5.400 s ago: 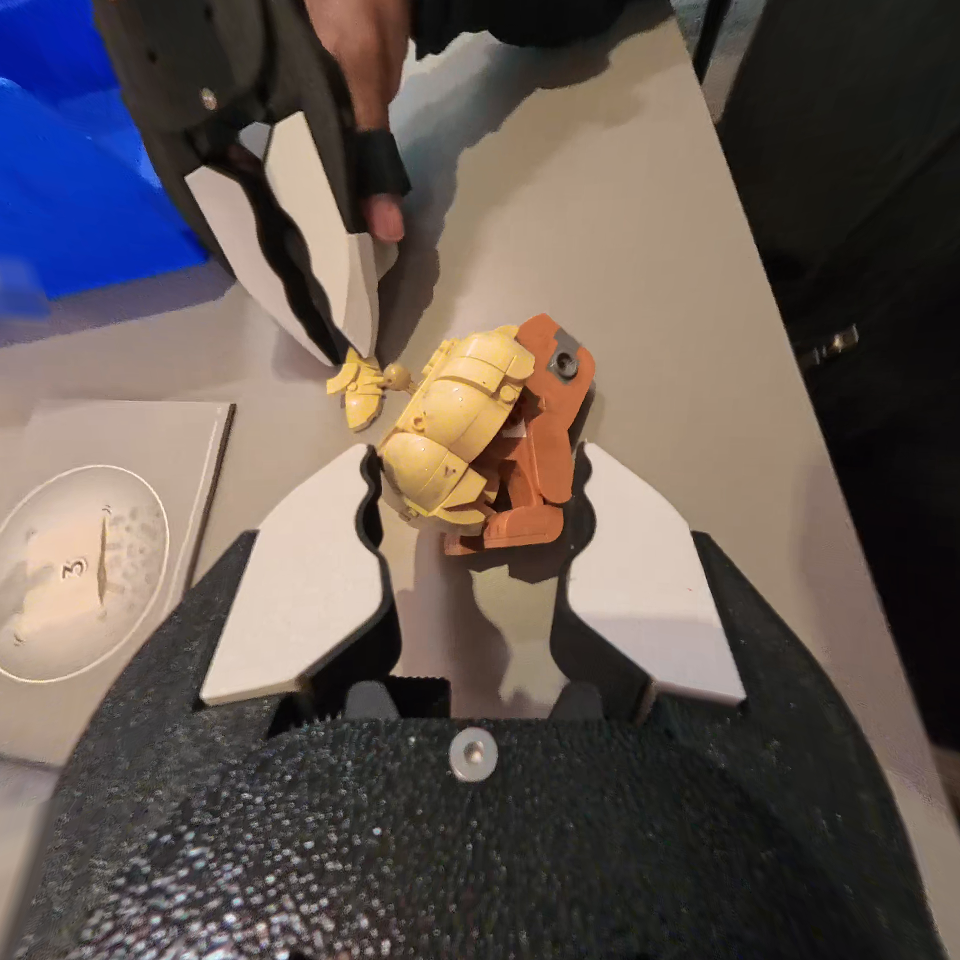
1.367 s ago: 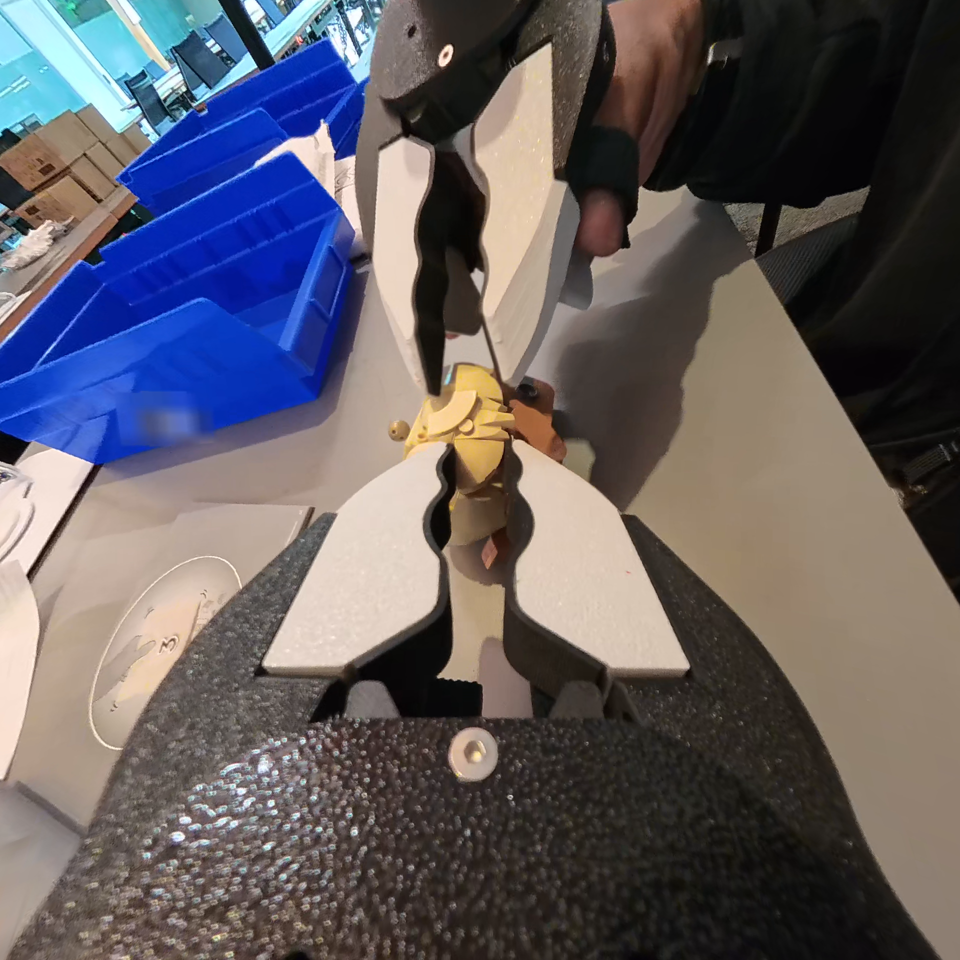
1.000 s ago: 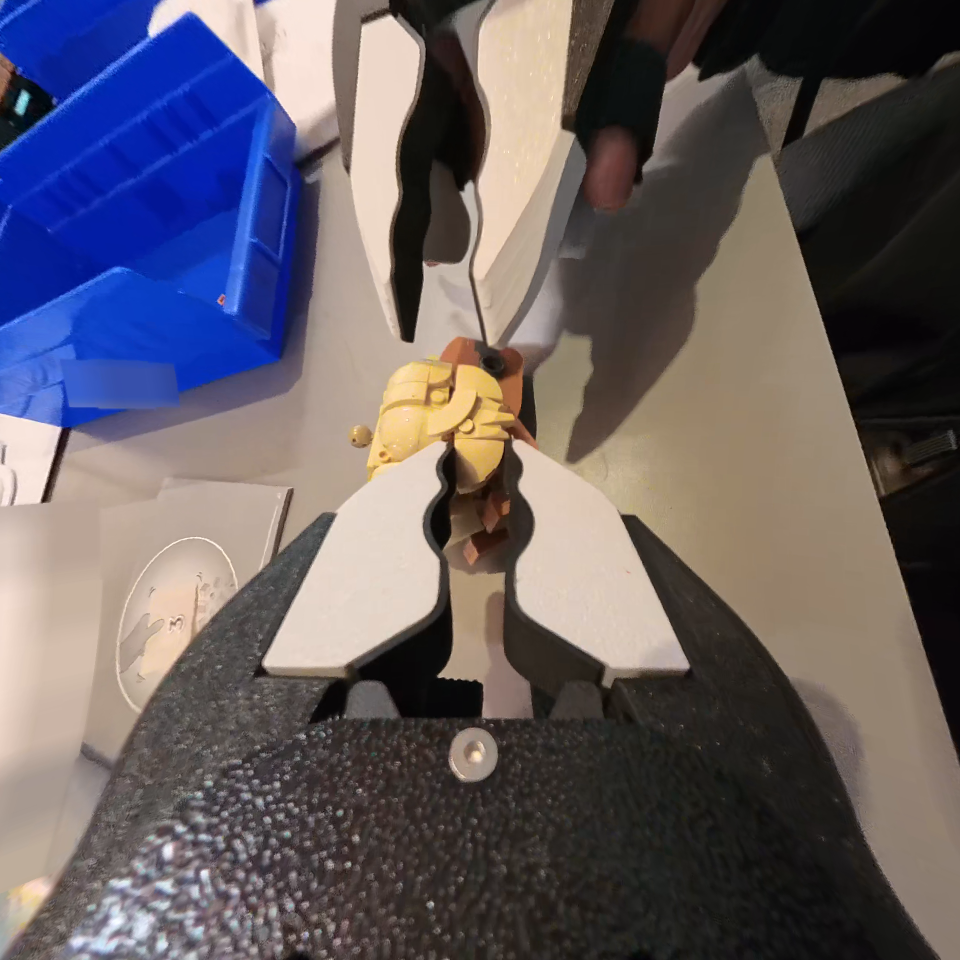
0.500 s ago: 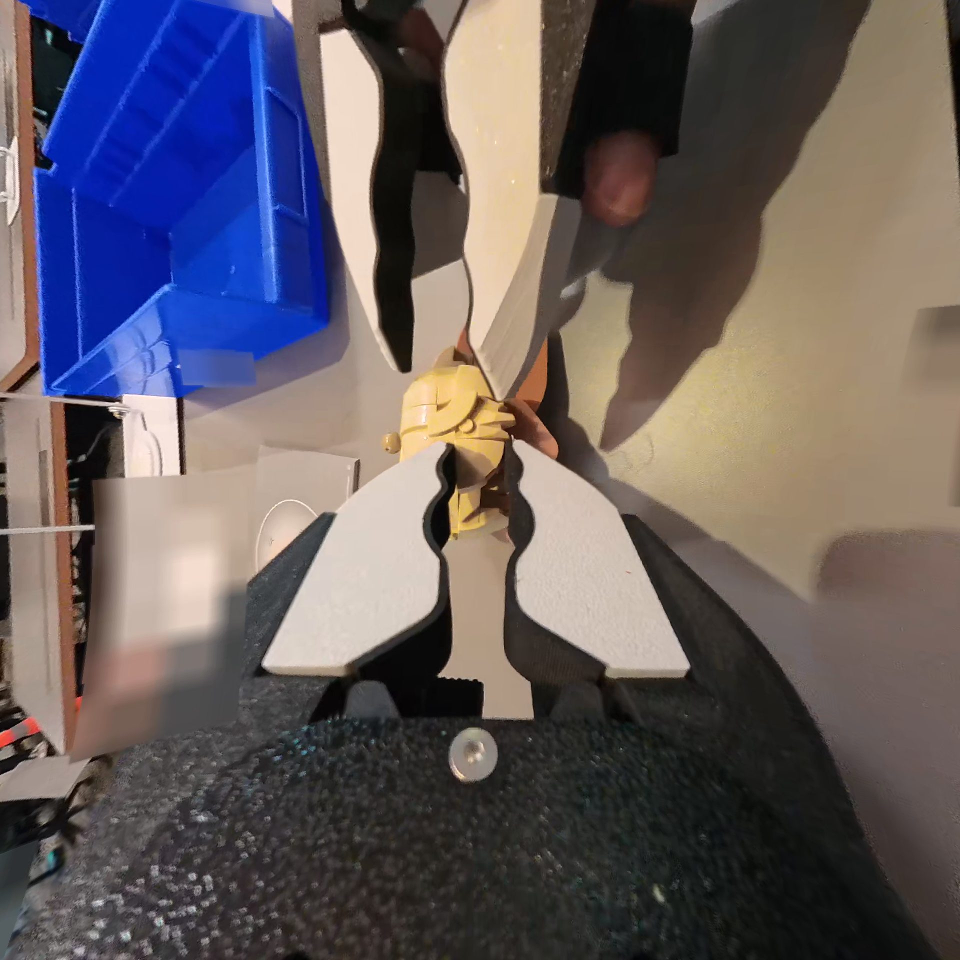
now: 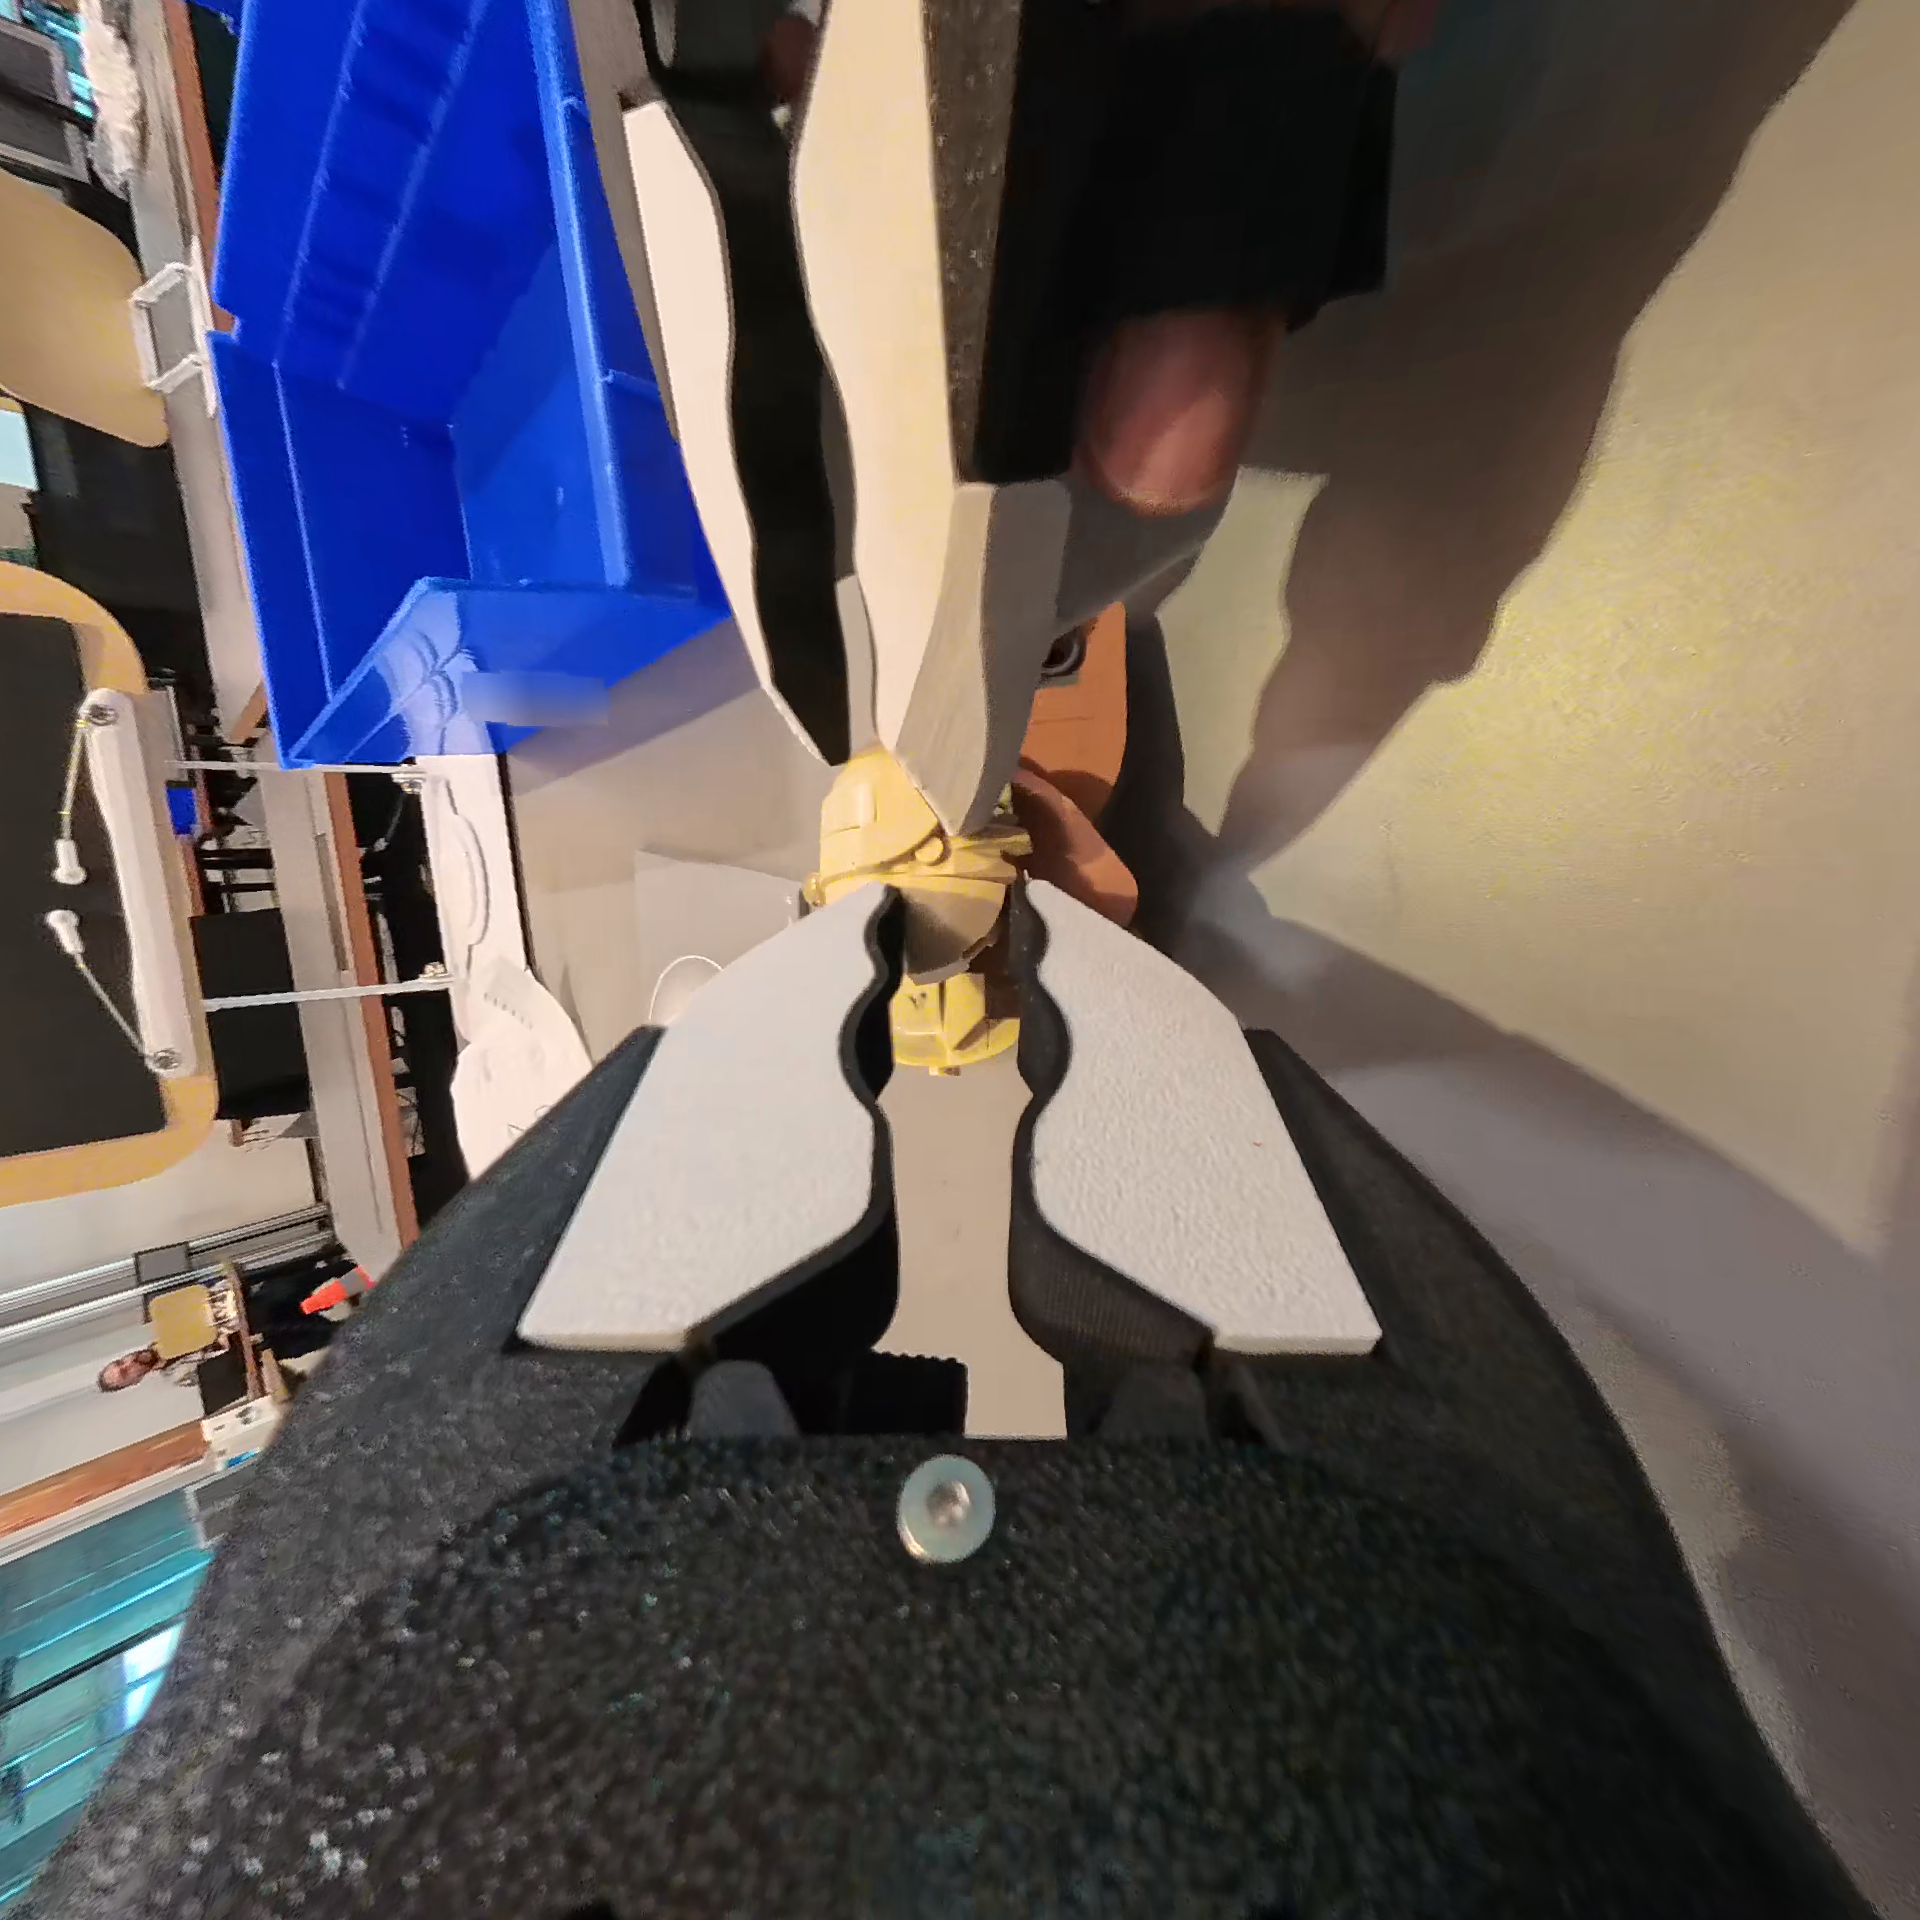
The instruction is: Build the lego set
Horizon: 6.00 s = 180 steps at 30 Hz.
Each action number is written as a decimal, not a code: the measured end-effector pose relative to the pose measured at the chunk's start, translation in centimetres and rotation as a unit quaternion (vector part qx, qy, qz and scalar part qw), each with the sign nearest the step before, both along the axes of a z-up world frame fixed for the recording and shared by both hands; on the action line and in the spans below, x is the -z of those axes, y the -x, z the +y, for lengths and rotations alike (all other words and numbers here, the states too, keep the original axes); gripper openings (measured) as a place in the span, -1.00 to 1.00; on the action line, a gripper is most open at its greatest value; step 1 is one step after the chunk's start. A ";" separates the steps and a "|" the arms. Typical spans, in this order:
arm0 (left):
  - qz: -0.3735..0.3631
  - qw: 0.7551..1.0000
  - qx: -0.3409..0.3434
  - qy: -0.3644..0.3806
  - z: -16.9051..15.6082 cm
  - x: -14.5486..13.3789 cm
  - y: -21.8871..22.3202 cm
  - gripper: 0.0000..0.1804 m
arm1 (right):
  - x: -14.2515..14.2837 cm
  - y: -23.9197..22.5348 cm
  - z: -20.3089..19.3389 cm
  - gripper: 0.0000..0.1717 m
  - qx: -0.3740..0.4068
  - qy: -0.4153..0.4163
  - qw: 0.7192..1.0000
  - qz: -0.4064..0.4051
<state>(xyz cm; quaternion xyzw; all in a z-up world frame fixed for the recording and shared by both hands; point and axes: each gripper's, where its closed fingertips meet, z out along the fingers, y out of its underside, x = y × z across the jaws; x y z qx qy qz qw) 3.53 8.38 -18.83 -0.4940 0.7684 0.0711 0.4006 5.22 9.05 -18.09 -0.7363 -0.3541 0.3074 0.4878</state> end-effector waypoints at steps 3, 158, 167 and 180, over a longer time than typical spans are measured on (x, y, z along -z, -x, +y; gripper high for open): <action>-0.006 1.000 -0.001 0.001 0.1 0.0 0.0 -0.76 | 0.1 -0.1 0.1 -0.59 0.007 0.007 1.000 -0.001; -0.093 0.931 0.064 0.348 6.4 1.5 4.1 -0.47 | 1.4 3.9 4.9 -0.63 0.042 0.174 0.984 0.002; -0.095 0.932 0.066 0.344 6.4 1.4 4.1 -0.48 | 1.4 3.9 5.0 -0.63 0.044 0.173 0.984 0.004; -0.117 0.924 0.063 0.359 6.5 1.4 4.1 -0.46 | 1.3 3.8 4.8 -0.62 0.028 0.183 0.981 0.053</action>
